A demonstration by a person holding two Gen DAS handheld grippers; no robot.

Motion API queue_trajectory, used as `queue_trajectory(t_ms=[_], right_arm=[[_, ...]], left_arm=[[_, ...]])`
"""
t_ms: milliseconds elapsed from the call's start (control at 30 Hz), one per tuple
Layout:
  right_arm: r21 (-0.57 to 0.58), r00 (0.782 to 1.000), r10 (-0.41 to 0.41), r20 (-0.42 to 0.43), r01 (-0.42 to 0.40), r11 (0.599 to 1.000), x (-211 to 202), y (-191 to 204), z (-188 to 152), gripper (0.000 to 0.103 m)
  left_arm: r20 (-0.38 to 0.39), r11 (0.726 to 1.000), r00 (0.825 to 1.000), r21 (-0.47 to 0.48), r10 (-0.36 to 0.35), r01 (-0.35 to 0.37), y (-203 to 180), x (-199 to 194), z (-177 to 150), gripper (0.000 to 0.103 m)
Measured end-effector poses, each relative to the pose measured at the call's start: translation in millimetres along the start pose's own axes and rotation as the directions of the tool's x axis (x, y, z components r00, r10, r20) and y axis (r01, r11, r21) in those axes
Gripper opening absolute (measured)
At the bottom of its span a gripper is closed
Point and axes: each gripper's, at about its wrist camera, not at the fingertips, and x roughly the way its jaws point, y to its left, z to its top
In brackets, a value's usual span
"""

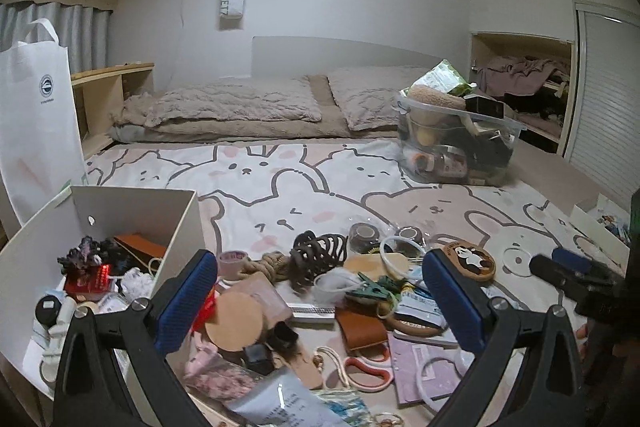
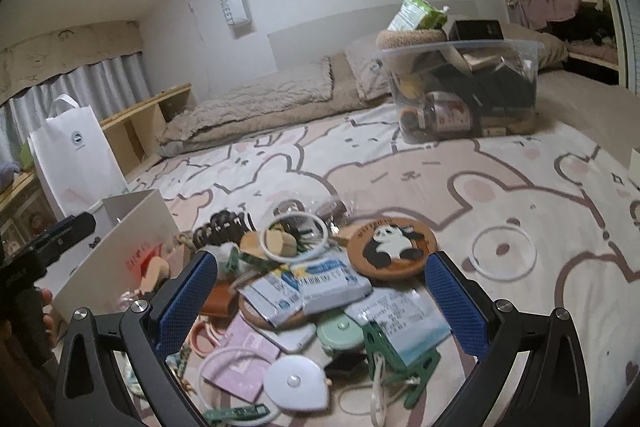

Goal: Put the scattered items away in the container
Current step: 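Move both open tools over the scattered items on the bed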

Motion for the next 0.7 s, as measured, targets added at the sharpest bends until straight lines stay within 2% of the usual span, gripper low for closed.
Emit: queue_trajectory(t_ms=[233, 600, 700], right_arm=[[-0.025, 0.998, -0.038, -0.042, 0.037, 0.999, 1, 1, -19, 0.103], [-0.058, 0.994, -0.067, -0.084, 0.063, 0.996, -3, -4, -38, 0.103], [-0.057, 0.993, -0.07, -0.099, 0.065, 0.996, -1, -6, -42, 0.103]], left_arm=[[-0.03, 0.999, 0.999, 0.015, -0.036, 0.037, -15, 2, -8, 0.103], [-0.113, 0.995, 0.991, 0.065, -0.071, 0.079, -41, 1, -41, 0.103], [-0.13, 0.994, 0.99, 0.088, -0.061, 0.072, -48, 1, -51, 0.103]])
